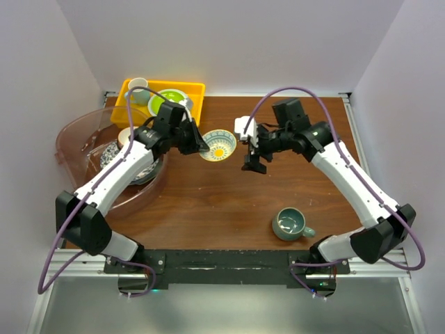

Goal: Place the mixed dishes into the plastic bin
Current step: Place the bowl in the plastic bin, then pick up the cup at the center of the board.

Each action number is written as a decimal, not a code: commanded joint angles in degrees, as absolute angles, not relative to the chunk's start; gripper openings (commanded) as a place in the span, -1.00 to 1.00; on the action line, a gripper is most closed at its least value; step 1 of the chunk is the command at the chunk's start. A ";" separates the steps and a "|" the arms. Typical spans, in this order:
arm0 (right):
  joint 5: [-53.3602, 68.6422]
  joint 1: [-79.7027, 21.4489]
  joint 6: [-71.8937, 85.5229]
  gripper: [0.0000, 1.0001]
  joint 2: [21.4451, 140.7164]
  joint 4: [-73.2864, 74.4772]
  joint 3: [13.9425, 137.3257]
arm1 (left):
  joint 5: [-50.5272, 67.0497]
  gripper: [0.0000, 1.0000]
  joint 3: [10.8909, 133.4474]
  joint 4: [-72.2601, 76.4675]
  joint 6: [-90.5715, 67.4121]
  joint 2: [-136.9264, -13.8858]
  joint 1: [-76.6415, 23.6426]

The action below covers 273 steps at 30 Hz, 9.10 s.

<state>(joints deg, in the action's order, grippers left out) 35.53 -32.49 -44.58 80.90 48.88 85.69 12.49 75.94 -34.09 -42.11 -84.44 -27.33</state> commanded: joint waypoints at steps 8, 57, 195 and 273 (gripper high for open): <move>39.64 -21.54 -38.06 0.76 76.47 53.44 85.70 | 3.88 -1.00 79.36 -35.68 -38.32 -76.21 -23.12; 37.62 -14.77 -30.23 0.82 76.38 45.18 76.11 | -6.24 -1.00 73.13 -35.33 -32.70 -66.71 4.48; 24.87 -13.89 -44.21 0.89 77.52 59.85 70.05 | 23.20 1.00 77.34 -33.05 -27.07 -65.48 8.53; 21.52 -14.24 -46.95 -1.00 74.62 52.39 56.07 | 16.44 1.00 72.25 -22.50 -34.01 -71.81 -22.85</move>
